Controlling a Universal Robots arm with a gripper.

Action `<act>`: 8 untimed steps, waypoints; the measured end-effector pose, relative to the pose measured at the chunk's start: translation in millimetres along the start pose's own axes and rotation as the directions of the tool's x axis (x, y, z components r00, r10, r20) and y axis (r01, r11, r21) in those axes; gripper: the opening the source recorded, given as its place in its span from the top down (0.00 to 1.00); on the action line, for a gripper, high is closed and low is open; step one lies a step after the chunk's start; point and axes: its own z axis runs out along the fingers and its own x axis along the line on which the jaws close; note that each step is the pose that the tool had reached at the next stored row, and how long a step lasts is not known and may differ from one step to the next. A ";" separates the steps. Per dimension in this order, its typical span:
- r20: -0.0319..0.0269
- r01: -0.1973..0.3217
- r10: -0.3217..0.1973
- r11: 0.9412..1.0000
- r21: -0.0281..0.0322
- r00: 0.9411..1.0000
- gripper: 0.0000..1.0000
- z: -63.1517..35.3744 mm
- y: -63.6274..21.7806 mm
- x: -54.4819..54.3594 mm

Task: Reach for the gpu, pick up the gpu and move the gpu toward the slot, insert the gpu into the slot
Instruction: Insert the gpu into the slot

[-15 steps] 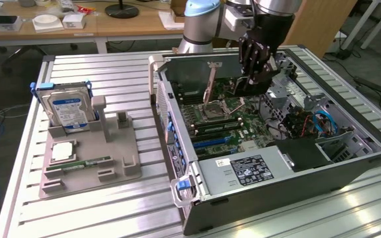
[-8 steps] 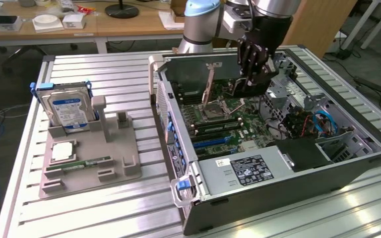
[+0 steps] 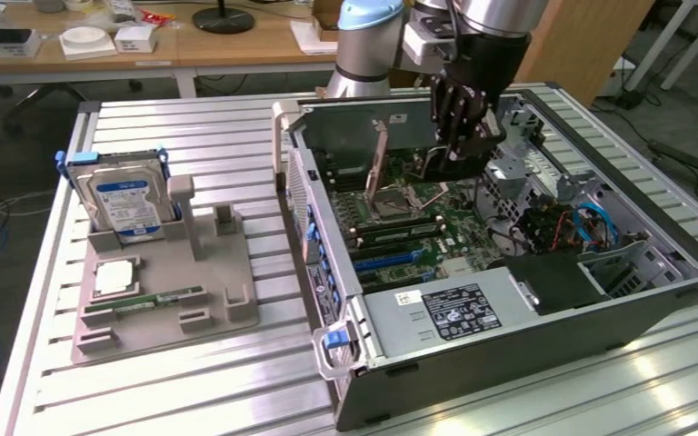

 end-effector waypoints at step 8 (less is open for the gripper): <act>0.000 0.002 -0.002 1.000 0.000 1.000 0.74 2.7 5.0 6.0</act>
